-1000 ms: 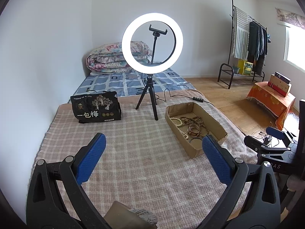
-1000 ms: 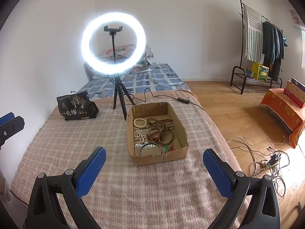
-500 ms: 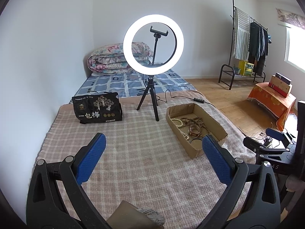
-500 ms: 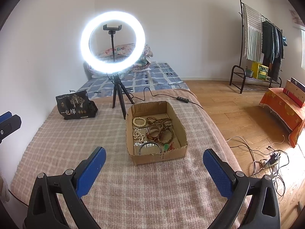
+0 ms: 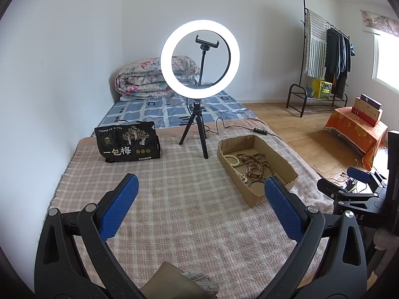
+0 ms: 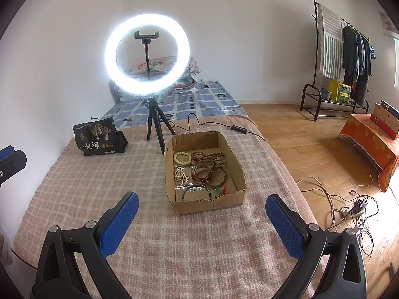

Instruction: Organize jewelry

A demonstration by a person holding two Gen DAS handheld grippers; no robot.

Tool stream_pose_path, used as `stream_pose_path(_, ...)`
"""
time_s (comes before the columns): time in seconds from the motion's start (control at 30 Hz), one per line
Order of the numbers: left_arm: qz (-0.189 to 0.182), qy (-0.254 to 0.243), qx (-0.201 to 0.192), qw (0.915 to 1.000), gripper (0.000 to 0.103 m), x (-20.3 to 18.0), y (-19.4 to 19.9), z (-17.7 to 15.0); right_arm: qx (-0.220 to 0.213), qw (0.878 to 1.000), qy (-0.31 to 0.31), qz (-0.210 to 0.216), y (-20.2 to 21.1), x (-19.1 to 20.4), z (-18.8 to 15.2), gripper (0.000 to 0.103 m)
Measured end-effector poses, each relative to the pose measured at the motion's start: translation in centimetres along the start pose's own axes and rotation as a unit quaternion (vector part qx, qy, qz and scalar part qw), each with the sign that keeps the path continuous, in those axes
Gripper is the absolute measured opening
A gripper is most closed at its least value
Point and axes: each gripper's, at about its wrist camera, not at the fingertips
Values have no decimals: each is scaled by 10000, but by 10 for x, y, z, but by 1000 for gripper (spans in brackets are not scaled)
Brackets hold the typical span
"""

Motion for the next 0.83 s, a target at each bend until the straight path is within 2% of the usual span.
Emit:
stream_pose_path(0.5,33,-8,-12,10000,103,1,0,0,55,10000,-3,18,-1,3,-1,103)
stream_pose_path(0.83,192,-73,-82,9998,103,9,-1,0,88,10000,-6,23,-2,6,-1,103)
Point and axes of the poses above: each gripper's, at about its wrist camera, not at the fingertips, and y roughly against the way its jaws point, x to its left, z to its top, and after that the axes turned 3 degrees about -y, right-handed
